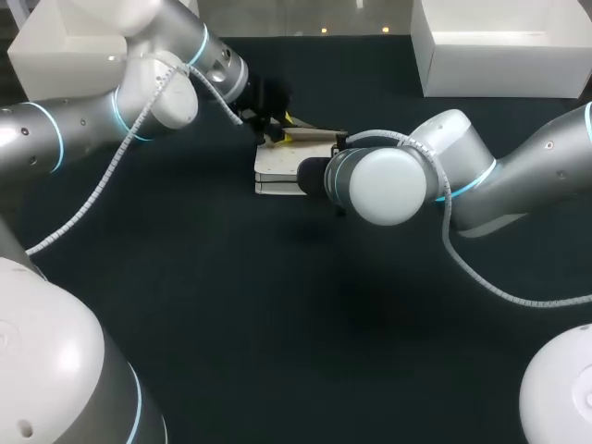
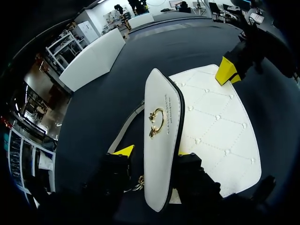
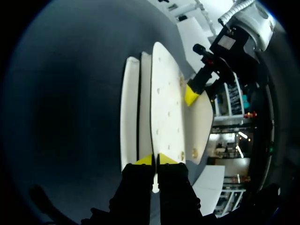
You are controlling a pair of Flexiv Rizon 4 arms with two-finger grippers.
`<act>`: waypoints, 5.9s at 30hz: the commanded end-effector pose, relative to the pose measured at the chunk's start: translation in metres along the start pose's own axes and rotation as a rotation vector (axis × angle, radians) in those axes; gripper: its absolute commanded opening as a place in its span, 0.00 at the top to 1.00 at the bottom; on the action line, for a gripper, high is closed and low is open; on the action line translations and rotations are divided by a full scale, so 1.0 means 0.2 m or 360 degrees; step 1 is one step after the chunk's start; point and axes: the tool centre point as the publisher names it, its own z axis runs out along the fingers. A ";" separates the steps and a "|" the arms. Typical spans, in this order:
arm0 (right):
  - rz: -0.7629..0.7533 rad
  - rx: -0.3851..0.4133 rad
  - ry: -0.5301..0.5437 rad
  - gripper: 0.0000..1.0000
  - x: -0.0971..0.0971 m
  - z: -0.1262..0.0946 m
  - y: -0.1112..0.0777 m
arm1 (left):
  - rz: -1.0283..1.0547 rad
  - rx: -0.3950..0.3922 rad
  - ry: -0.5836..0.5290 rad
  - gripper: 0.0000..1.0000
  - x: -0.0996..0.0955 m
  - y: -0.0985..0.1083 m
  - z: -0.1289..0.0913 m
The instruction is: Pick up the bag, open it, inspect its contents, close it, and place it on the opposite side
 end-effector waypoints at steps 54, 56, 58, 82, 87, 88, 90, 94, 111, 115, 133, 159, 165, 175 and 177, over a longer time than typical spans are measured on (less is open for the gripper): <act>0.0096 0.0026 -0.0040 0.59 -0.25 -0.42 -0.04 | 0.0020 0.0070 -0.0061 1.00 -0.02 -0.31 -0.38; 0.0086 0.0041 -0.0026 0.73 -0.27 -0.42 -0.03 | 0.0022 0.0071 -0.0059 1.00 -0.01 -0.32 -0.41; 0.0082 0.0051 -0.0013 1.00 -0.28 -0.42 -0.03 | 0.0021 0.0071 -0.0054 1.00 0.00 -0.33 -0.43; 0.0016 0.0040 -0.0157 1.00 -0.48 -0.45 0.00 | 0.0005 0.0087 -0.0007 1.00 0.08 -0.43 -0.57; -0.0001 0.0041 -0.0194 1.00 -0.50 -0.41 0.02 | 0.0005 0.0087 -0.0007 1.00 0.08 -0.43 -0.57; -0.0002 0.0034 -0.0202 1.00 -0.50 -0.40 0.02 | 0.0003 0.0094 -0.0003 1.00 0.08 -0.43 -0.58; -0.0004 0.0034 -0.0212 1.00 -0.52 -0.37 0.02 | 0.0003 0.0097 0.0005 1.00 0.09 -0.45 -0.59; -0.0003 0.0049 -0.0210 1.00 -0.53 -0.34 0.02 | -0.0029 0.0085 0.0032 1.00 0.10 -0.47 -0.62; -0.0016 0.0051 -0.0161 1.00 -0.51 -0.22 0.04 | -0.0179 0.0101 0.0079 1.00 0.10 -0.46 -0.68; -0.0021 0.0043 -0.0138 1.00 -0.48 -0.22 0.04 | -0.0241 0.0133 0.0066 1.00 0.09 -0.46 -0.68; -0.0016 0.0039 -0.0049 1.00 -0.39 -0.18 0.04 | -0.0264 0.0258 0.0055 1.00 0.10 -0.50 -0.71; -0.0062 0.0118 0.0169 0.85 -0.36 -0.01 0.01 | -0.0235 0.0363 0.0201 1.00 0.15 -0.50 -0.66; -0.0065 0.0105 0.0212 0.49 -0.34 0.01 0.02 | -0.0231 0.0377 0.0212 1.00 0.15 -0.50 -0.65; -0.0073 0.0105 0.0283 0.05 -0.32 0.04 0.02 | -0.0227 0.0382 0.0233 1.00 0.16 -0.48 -0.63; -0.0078 0.0105 0.0287 0.00 -0.33 0.04 0.02 | -0.0225 0.0382 0.0236 1.00 0.16 -0.48 -0.63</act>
